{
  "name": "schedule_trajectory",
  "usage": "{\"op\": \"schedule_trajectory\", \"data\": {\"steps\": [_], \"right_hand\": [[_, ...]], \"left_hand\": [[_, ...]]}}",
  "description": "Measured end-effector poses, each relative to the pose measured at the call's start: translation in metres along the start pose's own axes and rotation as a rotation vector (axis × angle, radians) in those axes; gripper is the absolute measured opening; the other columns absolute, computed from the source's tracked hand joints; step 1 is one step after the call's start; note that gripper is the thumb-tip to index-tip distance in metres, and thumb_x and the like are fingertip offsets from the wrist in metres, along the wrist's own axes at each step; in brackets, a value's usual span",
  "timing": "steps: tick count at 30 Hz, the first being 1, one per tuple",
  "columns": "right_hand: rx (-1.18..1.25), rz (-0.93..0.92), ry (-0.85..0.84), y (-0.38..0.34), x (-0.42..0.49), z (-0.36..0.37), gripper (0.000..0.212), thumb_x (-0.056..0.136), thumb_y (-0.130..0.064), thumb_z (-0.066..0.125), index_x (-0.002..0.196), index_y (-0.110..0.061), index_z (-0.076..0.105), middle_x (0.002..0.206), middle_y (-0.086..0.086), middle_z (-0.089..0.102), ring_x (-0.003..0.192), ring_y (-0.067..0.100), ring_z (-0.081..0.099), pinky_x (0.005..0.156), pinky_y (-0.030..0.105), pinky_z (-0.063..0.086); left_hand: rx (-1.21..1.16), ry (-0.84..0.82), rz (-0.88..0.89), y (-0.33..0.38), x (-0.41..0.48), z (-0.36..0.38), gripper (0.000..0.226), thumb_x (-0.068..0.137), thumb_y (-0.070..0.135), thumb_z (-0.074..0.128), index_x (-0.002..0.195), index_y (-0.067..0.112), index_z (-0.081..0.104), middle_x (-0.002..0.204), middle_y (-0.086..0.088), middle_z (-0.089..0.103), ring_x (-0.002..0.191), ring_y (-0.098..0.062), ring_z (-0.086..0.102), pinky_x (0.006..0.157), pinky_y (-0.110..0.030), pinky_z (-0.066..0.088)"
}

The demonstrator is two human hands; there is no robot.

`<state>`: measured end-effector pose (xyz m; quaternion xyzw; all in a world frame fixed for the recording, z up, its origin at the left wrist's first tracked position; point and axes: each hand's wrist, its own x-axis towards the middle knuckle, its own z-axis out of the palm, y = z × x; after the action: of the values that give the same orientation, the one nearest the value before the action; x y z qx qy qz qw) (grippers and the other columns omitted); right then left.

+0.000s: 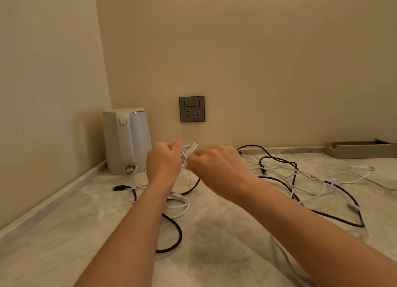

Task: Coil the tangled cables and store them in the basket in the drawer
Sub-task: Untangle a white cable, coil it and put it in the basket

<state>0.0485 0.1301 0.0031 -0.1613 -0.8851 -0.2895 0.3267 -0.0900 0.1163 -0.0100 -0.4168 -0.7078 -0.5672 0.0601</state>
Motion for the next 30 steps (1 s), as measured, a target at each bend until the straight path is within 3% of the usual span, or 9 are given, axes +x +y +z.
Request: {"op": "schedule_trajectory", "data": {"steps": [2,5,8,10,12,17,23,27,30], "right_hand": [[0.07,0.01,0.098,0.01,-0.003,0.002,0.019,0.072,-0.023,0.077,0.061,-0.018,0.062,0.052,-0.004,0.056,0.039,0.021,0.053,0.036,0.019,0.024],[0.154,0.1,0.121,0.026,-0.008,0.0,0.023,0.082,-0.032,0.058,0.065,-0.018,0.061,0.057,-0.005,0.057,0.044,0.02,0.052,0.039,0.02,0.025],[0.297,0.226,0.079,0.04,-0.01,-0.001,0.022,0.088,-0.035,0.061,0.073,-0.019,0.064,0.065,-0.012,0.056,0.054,0.012,0.049,0.047,0.024,0.032],[0.447,0.323,0.028,0.047,-0.012,0.002,0.017,0.088,-0.035,0.064,0.073,-0.025,0.063,0.058,-0.017,0.05,0.053,0.003,0.045,0.051,0.024,0.032],[0.68,0.394,-0.01,0.053,-0.014,0.005,0.016,0.087,-0.03,0.066,0.071,-0.025,0.063,0.049,-0.017,0.048,0.048,0.004,0.042,0.051,0.018,0.031],[1.244,0.553,-0.115,0.054,-0.021,0.004,0.016,0.089,-0.016,0.062,0.075,-0.011,0.069,0.06,-0.002,0.06,0.054,0.005,0.048,0.055,0.017,0.038],[1.676,0.688,-0.086,0.05,-0.019,0.008,0.023,0.078,-0.029,0.06,0.061,-0.016,0.069,0.057,0.001,0.057,0.049,0.008,0.047,0.048,0.018,0.038],[1.849,0.675,0.036,0.034,-0.015,0.014,0.025,0.086,-0.017,0.053,0.065,-0.015,0.067,0.046,-0.008,0.045,0.043,0.003,0.033,0.054,0.021,0.027],[1.775,0.671,0.149,0.022,-0.011,0.016,0.029,0.098,-0.014,0.041,0.08,-0.012,0.064,0.055,-0.005,0.045,0.052,0.004,0.037,0.056,0.019,0.031]], "left_hand": [[0.118,-0.067,0.105,0.0,-0.002,0.003,0.052,0.097,0.03,0.04,0.048,0.012,0.042,0.048,-0.003,0.042,0.049,-0.021,0.038,0.049,-0.031,0.026],[0.104,-0.33,0.23,0.0,-0.002,0.011,0.052,0.098,0.03,0.042,0.047,0.018,0.042,0.046,0.003,0.042,0.047,-0.016,0.038,0.053,-0.03,0.029],[-0.021,-0.515,0.289,0.003,-0.001,0.014,0.057,0.099,0.029,0.046,0.045,0.019,0.036,0.036,0.01,0.032,0.037,-0.006,0.027,0.049,-0.028,0.025],[-0.073,-0.607,0.301,0.009,-0.003,0.014,0.058,0.099,0.034,0.045,0.045,0.016,0.034,0.035,0.012,0.028,0.034,-0.005,0.026,0.044,-0.025,0.028],[-0.139,-0.667,0.282,0.015,-0.007,0.013,0.056,0.099,0.035,0.042,0.048,0.012,0.035,0.04,0.005,0.031,0.034,-0.004,0.028,0.04,-0.02,0.034],[-0.227,-0.873,0.133,0.023,-0.019,0.009,0.05,0.101,0.021,0.036,0.053,0.011,0.043,0.037,0.005,0.035,0.032,-0.006,0.026,0.037,-0.017,0.023],[-0.678,-1.045,-0.185,0.028,-0.02,0.008,0.053,0.101,0.03,0.034,0.052,0.017,0.049,0.04,0.003,0.031,0.03,-0.006,0.02,0.04,-0.017,0.012],[-1.032,-1.165,-0.37,0.023,-0.019,0.005,0.052,0.089,0.03,0.034,0.042,0.018,0.051,0.032,0.008,0.028,0.025,-0.001,0.023,0.036,-0.017,0.014],[-1.287,-1.129,-0.447,0.017,-0.017,0.005,0.045,0.085,0.03,0.035,0.044,0.015,0.047,0.031,0.007,0.03,0.023,-0.002,0.028,0.033,-0.015,0.019]]}}
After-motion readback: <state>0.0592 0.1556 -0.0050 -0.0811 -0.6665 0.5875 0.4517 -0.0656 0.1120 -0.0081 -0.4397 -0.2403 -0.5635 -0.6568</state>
